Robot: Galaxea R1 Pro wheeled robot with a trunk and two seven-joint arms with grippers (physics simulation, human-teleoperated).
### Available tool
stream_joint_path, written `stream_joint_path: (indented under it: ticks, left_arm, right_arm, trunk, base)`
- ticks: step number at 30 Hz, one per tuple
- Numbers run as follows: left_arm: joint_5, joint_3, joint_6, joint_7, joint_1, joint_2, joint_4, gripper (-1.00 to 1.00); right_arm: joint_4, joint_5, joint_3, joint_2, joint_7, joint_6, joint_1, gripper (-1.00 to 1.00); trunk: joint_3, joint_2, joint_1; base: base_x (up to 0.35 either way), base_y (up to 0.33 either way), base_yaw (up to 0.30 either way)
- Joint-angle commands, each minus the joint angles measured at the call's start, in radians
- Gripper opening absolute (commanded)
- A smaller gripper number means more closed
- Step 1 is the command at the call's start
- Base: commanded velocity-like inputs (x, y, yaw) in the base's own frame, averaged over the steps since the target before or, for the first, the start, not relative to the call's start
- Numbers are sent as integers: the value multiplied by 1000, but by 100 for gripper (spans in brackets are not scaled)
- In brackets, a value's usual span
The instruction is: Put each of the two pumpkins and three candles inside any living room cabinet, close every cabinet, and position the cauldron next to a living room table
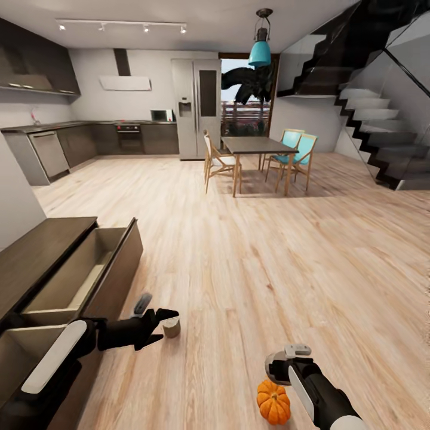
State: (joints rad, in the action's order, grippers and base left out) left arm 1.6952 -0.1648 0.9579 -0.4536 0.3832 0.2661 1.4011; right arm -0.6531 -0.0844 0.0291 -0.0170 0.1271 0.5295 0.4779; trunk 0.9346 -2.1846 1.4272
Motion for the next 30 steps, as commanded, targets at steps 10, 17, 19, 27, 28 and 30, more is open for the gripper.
stream_joint_path:
  ticks: [10,17,19,27,28,30]
  left_arm:
    - [11,-1,-1,-10,0,1,0,100]
    - [11,-1,-1,-10,0,1,-1,100]
    - [11,-1,-1,-10,0,1,-1,100]
    - [11,-1,-1,-10,0,1,-1,100]
    - [11,-1,-1,-10,0,1,-1,100]
    - [11,-1,-1,-10,0,1,-1,100]
  right_arm:
    - [-3,-8,3,0,9,2,1,-100]
    - [-3,-7,7,2,9,2,1,-100]
    - [-3,-6,8,3,8,3,1,-100]
    - [-5,-5,8,0,9,2,1,-100]
    - [-5,-5,8,-1,9,2,1,-100]
    - [-5,-6,8,-1,9,4,1,-100]
  trunk:
    - [5,0,0]
    - [5,0,0]
    - [5,0,0]
    - [5,0,0]
    - [5,0,0]
    - [5,0,0]
  base:
    - [205,256,-125]
    - [180,289,-2]
    - [220,261,0]
    - [145,116,1]
    - [16,10,80]
    - [8,5,169]
